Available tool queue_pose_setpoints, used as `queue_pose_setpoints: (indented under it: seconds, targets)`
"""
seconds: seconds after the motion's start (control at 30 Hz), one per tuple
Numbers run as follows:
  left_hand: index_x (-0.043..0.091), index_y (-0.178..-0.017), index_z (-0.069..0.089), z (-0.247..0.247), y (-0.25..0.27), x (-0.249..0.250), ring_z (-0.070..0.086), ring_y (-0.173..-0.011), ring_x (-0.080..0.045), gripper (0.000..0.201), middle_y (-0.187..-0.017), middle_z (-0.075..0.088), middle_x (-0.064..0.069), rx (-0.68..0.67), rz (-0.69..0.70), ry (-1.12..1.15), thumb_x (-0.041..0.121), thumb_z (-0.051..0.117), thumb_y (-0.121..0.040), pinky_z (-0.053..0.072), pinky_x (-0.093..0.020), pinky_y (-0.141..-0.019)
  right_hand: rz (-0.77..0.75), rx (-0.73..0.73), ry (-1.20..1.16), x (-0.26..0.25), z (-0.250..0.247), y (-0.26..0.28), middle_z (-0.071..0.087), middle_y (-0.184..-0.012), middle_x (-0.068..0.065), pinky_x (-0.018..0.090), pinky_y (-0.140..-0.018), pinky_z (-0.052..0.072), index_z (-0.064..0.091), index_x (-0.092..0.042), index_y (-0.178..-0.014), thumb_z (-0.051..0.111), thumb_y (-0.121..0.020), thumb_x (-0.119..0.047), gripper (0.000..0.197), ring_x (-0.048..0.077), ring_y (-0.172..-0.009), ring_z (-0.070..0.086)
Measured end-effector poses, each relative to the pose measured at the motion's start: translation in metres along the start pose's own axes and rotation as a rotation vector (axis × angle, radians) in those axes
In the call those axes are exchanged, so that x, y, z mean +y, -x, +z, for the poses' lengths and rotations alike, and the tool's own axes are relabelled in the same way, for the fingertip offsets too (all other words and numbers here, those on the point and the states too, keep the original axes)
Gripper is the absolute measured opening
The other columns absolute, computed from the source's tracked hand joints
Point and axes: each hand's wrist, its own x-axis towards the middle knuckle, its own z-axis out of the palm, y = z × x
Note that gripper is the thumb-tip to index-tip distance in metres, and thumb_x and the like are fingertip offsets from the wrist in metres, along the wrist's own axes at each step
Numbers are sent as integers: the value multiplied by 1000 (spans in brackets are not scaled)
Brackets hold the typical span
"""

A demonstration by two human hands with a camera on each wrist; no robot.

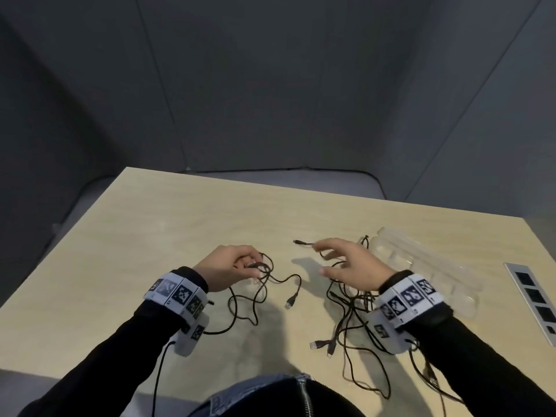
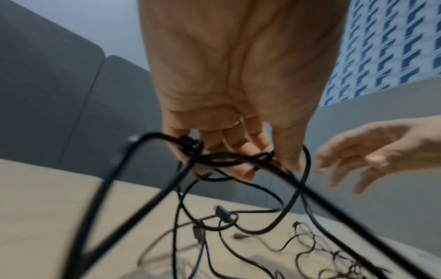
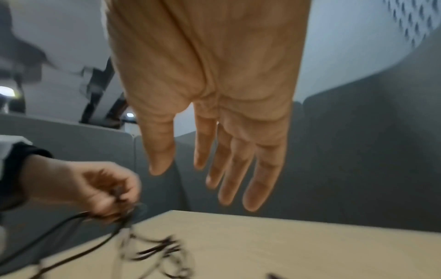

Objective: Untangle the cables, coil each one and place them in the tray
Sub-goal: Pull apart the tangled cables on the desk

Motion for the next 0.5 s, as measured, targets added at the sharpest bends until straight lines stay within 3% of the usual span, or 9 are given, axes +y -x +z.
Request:
queue_pose_setpoints:
  seconds: [0.1,0.17,0.23,0.27,0.37,0.47,0.5]
  targets:
    - [38,-89,70,1,-3,17,57,-82,1,11,-82,63,21,-9,196,35,28,69,-84,42,-14,-79,-124,-70,43,-17,28,-20,38,-143,-10,19,-101,31,34,-25,-143,66,-84,-19,67,4,-127,37]
    - [34,-92,72,3,-3,22,56,-92,-3,13,-88,64,18,20,309,42,34,64,-82,41,-16,-88,-131,-156,167,-17,44,-35,45,-141,-2,18,-104,28,41,-19,-139,66,-85,-21,60,10,-128,40]
    - [35,-93,70,2,-3,24,55,-94,-5,16,-89,64,18,60,347,19,38,58,-82,39,-20,-91,-70,-205,246,-12,52,-44,62,-112,5,24,-88,39,60,-13,-114,65,-85,-25,31,18,-104,55]
    - [35,-90,70,0,-3,22,55,-95,-4,15,-89,64,18,74,339,3,38,57,-82,39,-22,-93,-31,-214,241,-9,53,-47,63,-95,4,25,-78,39,63,-10,-99,64,-86,-26,21,20,-90,55]
    - [38,-82,65,-14,-2,6,53,-98,-3,19,-94,63,18,70,211,-173,43,49,-75,34,-38,-102,41,-137,158,3,47,-46,59,-81,0,23,-67,35,62,-13,-86,62,-88,-29,16,15,-78,51]
    - [29,-78,67,-23,2,-6,51,-105,-10,35,-101,63,10,-73,-87,-356,47,39,-68,10,-49,-113,38,23,-74,10,37,-41,66,-82,-5,19,-72,41,70,-20,-90,67,-85,-24,7,10,-78,57]
    - [25,-77,66,-22,2,-5,52,-104,-12,38,-102,63,7,-102,-154,-374,48,37,-69,8,-51,-113,44,42,-166,8,35,-40,67,-82,-5,19,-75,43,72,-21,-90,68,-84,-21,6,8,-77,58]
